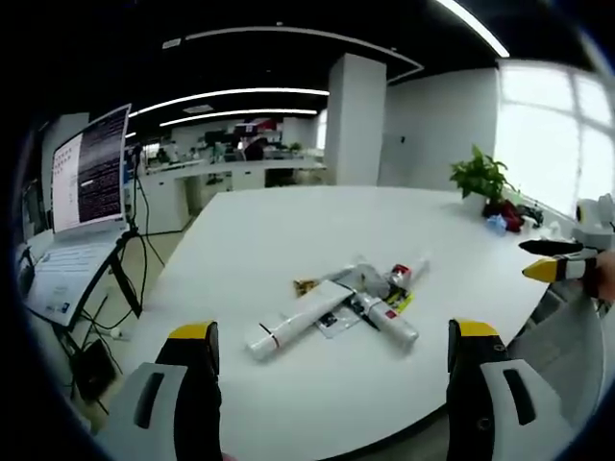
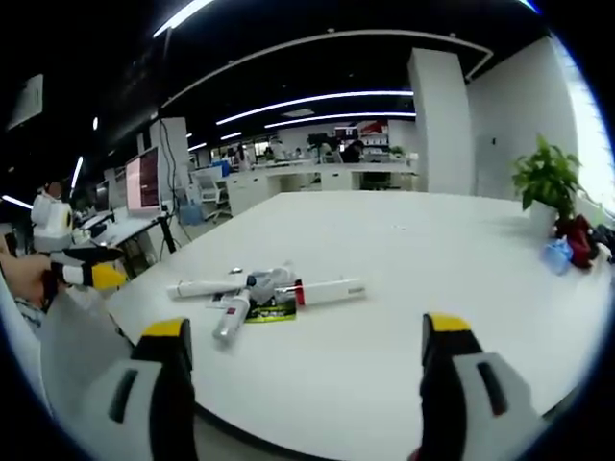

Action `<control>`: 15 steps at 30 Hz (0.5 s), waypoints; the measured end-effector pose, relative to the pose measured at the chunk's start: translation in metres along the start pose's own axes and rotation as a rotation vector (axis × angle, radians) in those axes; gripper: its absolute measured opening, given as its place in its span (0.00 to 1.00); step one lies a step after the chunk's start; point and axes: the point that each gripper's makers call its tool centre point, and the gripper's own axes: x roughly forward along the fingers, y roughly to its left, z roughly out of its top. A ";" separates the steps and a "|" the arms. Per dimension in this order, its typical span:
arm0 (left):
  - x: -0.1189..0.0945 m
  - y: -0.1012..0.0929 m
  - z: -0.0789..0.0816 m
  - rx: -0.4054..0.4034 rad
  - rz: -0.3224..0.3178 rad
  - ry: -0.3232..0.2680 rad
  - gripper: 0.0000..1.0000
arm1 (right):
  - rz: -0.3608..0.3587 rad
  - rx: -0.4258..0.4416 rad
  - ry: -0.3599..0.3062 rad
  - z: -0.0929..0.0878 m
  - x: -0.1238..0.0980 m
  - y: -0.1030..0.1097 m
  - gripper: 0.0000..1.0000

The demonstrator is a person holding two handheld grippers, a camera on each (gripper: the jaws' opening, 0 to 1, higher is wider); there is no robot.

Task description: Arrange the skincare products in the storage area until every visible bottle or jar stands upright without overlapping.

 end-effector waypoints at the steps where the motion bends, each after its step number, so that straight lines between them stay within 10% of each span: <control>1: 0.000 0.000 0.000 0.003 -0.002 -0.002 0.97 | -0.002 0.001 -0.001 0.000 0.000 -0.001 1.00; 15: 0.001 0.000 -0.002 0.012 -0.006 0.010 0.97 | 0.008 -0.010 0.007 0.000 0.000 0.003 1.00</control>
